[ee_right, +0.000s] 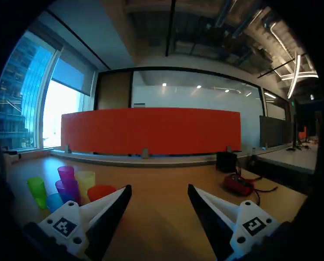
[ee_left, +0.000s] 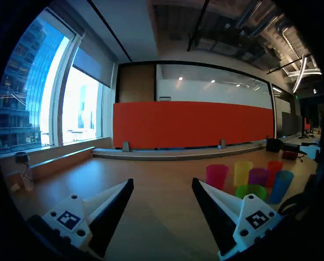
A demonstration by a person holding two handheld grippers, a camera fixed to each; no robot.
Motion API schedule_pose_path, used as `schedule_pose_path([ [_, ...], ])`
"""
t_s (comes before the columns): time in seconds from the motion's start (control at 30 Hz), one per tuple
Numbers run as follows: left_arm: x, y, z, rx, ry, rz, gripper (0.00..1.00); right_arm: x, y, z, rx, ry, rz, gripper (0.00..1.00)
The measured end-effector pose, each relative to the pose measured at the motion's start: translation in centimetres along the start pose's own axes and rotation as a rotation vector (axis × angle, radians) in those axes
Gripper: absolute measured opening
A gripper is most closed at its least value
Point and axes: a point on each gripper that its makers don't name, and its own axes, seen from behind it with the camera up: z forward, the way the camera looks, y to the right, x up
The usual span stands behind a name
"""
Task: Pour water
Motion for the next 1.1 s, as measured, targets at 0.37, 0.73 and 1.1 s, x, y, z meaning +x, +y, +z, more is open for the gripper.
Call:
schedule_pose_path([
  [0.37,0.01,-0.08,0.03,0.000,0.000,0.000,1.00,0.01,0.16,-0.13,-0.003,0.000,0.000,1.00],
  [0.73,-0.05,-0.06,0.03,0.000,0.000,0.000,1.00,-0.07,0.34,-0.09,-0.011,-0.003,0.000,1.00],
  [1.1,0.00,-0.11,-0.02,0.000,0.000,0.000,1.00,-0.06,0.30,-0.12,-0.010,-0.003,0.001,1.00],
])
